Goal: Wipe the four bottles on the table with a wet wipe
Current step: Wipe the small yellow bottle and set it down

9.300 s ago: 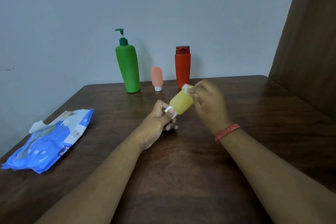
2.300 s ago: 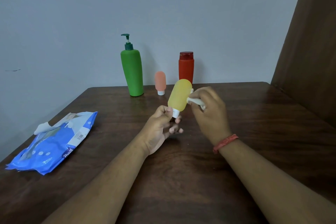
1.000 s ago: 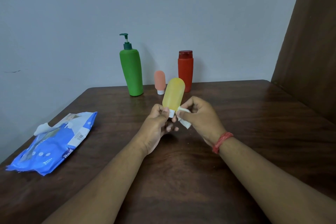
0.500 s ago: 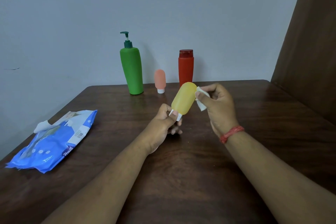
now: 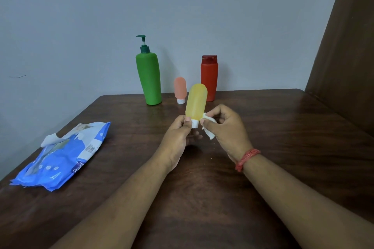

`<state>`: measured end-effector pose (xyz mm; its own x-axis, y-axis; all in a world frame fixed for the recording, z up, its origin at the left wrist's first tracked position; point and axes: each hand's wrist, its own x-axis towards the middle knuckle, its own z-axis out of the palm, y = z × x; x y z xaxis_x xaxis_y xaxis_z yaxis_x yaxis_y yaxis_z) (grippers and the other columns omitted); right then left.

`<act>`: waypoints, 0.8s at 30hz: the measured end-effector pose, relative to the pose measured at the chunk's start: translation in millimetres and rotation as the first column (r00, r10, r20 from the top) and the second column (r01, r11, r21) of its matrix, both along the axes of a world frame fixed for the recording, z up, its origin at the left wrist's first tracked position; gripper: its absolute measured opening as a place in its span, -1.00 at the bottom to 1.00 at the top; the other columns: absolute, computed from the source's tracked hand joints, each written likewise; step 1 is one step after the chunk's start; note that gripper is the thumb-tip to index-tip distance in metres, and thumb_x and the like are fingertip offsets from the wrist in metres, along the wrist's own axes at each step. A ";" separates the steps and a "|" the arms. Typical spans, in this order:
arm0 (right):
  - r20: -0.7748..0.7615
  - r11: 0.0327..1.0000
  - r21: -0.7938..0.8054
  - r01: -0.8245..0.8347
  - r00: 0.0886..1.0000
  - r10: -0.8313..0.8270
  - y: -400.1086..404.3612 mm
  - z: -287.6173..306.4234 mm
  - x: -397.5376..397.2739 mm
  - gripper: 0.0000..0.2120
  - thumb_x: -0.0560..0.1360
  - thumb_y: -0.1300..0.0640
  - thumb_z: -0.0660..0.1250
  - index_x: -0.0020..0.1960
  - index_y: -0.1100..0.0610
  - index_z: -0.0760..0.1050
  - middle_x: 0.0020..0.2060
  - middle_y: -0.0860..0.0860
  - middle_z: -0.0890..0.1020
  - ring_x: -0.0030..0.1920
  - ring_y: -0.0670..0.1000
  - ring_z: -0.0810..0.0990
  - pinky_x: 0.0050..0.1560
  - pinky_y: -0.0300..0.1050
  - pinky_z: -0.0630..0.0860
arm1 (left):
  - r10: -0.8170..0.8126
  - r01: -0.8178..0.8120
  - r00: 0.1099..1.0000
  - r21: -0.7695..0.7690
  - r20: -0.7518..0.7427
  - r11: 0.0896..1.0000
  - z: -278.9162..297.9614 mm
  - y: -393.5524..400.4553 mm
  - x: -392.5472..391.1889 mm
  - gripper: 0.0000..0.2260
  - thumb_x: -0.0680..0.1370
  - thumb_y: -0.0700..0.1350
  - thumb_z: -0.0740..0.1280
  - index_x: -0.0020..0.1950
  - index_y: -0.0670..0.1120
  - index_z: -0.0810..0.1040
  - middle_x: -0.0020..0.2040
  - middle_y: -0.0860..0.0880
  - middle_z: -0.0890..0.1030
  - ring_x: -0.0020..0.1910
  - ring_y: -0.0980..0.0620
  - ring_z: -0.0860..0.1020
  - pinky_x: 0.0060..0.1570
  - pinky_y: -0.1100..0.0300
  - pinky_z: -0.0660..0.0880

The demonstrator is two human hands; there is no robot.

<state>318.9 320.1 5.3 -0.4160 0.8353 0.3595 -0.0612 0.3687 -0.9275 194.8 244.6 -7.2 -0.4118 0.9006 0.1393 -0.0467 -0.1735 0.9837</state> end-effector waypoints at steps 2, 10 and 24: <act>0.035 0.999 0.046 0.010 0.999 -0.012 -1.0 -0.7 -1.3 -0.88 0.48 0.23 0.48 -0.12 0.15 0.53 -0.22 0.03 0.66 -0.21 0.02 0.65 -0.21 -0.04 0.65 | 0.010 -0.010 0.999 -0.005 0.052 1.000 0.2 0.4 1.1 -0.71 0.73 -0.08 0.10 0.17 -0.18 0.57 -0.10 -0.02 0.65 -0.17 0.12 0.58 0.17 -0.03 0.58; 0.090 0.970 0.243 0.026 0.995 -0.050 -3.1 -5.8 -5.0 -0.92 0.48 0.25 0.47 -0.08 0.10 0.63 -0.09 -0.09 0.63 -0.13 -0.07 0.65 -0.15 -0.08 0.67 | 0.121 -0.126 0.972 0.015 0.201 0.992 1.8 4.8 13.5 -0.87 0.70 -0.13 0.20 0.20 -0.15 0.33 0.06 -0.19 0.67 -0.10 -0.02 0.71 -0.05 0.07 0.65; -0.042 0.833 0.441 0.334 0.935 -0.352 14.3 14.3 11.8 -0.94 0.49 0.21 0.46 -0.05 0.08 0.65 -0.11 -0.10 0.61 -0.09 -0.25 0.55 -0.10 -0.43 0.43 | -0.136 0.138 0.988 -0.035 0.077 0.990 3.7 1.0 22.9 -0.80 0.73 -0.11 0.08 0.17 -0.13 0.47 -0.19 -0.06 0.56 -0.29 0.09 0.46 0.01 0.00 0.60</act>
